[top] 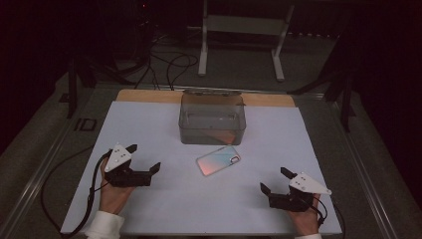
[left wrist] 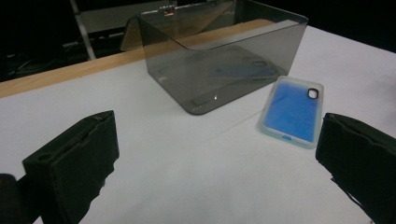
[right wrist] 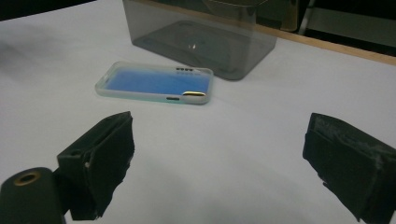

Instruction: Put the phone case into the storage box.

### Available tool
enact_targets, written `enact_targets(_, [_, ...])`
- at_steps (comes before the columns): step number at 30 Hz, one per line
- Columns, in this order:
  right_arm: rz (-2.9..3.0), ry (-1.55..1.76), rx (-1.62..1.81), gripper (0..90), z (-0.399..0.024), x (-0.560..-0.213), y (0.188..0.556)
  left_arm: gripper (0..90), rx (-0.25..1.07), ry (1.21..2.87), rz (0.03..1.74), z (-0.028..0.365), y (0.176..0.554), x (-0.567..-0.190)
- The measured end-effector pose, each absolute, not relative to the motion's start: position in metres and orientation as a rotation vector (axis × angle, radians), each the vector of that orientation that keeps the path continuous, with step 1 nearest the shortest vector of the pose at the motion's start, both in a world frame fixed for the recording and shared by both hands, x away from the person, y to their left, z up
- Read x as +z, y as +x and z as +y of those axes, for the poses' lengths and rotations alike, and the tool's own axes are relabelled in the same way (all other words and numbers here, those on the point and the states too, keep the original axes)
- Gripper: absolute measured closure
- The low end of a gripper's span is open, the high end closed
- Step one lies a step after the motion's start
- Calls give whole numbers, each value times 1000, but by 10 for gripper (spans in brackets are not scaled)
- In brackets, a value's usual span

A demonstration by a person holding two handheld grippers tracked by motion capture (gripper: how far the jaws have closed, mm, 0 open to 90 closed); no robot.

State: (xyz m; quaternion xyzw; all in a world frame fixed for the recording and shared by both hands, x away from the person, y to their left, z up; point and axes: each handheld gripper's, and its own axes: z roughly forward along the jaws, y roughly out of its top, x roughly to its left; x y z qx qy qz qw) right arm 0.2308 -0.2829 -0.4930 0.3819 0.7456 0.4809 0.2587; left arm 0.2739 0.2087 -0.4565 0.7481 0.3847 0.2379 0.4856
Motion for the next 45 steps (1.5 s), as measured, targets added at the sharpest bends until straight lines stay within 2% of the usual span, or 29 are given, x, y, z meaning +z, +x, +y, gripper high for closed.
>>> enact_targets(45, [2024, 1036, 1301, 90, -283, -493, 231, 9, 502, 1926, 870, 167, 324, -466])
